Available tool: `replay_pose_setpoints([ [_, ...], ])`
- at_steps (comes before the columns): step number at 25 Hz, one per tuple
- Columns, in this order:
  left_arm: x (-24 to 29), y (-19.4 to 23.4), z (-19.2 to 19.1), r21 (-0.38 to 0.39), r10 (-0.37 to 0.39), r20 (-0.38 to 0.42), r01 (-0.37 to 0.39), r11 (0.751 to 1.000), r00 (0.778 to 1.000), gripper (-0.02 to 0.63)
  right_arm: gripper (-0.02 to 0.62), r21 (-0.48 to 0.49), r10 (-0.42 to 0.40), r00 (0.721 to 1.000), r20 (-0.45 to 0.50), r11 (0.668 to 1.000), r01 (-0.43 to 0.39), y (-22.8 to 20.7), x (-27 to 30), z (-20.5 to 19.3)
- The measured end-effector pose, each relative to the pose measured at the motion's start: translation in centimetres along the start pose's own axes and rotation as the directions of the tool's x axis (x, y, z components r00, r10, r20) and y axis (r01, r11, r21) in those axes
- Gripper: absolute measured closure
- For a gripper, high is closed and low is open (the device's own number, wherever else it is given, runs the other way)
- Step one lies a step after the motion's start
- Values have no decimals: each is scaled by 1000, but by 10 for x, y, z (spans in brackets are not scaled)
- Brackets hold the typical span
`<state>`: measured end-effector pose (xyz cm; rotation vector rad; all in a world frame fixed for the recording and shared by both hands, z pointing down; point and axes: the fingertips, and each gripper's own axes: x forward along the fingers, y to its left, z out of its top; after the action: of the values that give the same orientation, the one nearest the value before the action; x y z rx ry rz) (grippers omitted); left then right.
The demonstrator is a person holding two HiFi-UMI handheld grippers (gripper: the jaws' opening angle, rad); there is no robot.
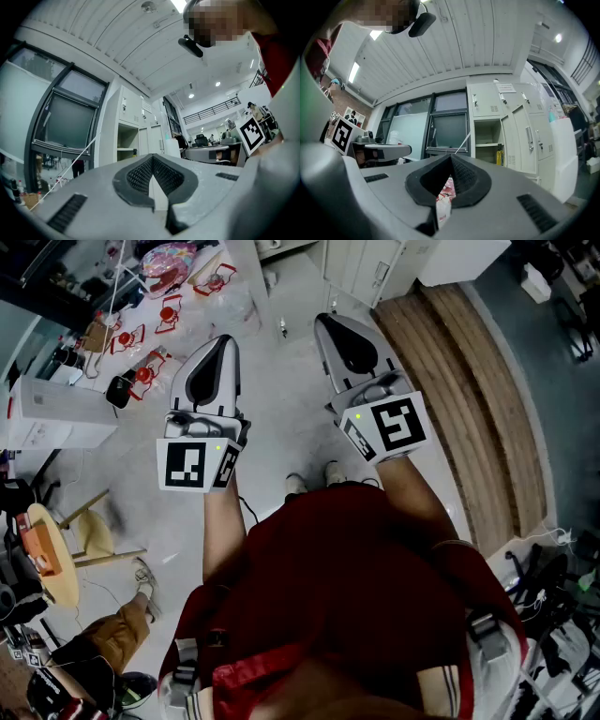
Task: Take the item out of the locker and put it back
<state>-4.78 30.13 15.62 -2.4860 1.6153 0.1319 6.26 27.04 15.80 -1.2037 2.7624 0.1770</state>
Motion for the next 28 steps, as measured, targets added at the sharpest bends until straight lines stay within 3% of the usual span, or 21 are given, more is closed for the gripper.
replay_pose_setpoints([
  [28, 29, -43, 2, 25, 32, -20, -32, 999, 999, 600, 598, 55, 13, 999, 38, 998, -15, -46, -28, 3],
])
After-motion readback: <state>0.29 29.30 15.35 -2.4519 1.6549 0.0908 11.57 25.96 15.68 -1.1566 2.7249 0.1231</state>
